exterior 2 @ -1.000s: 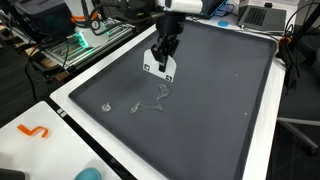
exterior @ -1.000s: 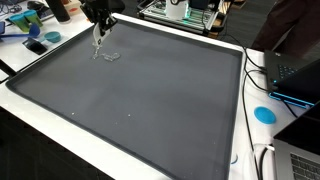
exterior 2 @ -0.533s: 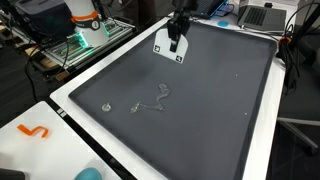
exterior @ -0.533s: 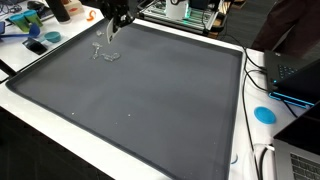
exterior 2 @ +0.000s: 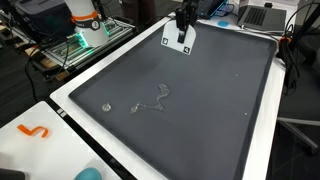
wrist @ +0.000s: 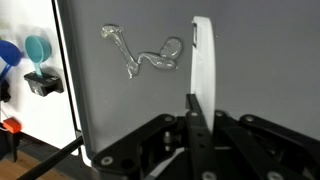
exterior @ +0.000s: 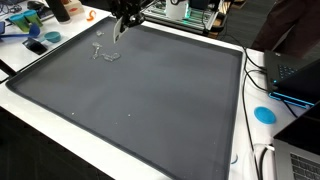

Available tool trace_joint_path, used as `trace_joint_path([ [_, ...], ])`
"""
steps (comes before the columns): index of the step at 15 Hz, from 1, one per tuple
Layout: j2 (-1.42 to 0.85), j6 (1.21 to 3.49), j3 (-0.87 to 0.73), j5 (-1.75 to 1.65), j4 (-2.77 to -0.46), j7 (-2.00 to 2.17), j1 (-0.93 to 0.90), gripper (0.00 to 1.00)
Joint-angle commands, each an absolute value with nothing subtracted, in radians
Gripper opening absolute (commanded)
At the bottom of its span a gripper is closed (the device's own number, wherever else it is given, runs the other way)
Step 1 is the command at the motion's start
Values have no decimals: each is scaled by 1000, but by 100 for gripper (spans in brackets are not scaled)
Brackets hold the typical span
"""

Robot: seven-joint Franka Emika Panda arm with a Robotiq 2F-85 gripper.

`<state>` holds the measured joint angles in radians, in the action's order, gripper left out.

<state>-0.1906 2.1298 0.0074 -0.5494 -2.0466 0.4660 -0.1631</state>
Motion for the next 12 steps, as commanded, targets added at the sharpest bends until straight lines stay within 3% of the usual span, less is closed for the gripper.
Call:
trace_joint_path([
  [1, -188, 2111, 8, -619, -2042, 542, -173, 1],
  [12, -220, 2160, 0, -671, -2006, 535, -146, 1],
])
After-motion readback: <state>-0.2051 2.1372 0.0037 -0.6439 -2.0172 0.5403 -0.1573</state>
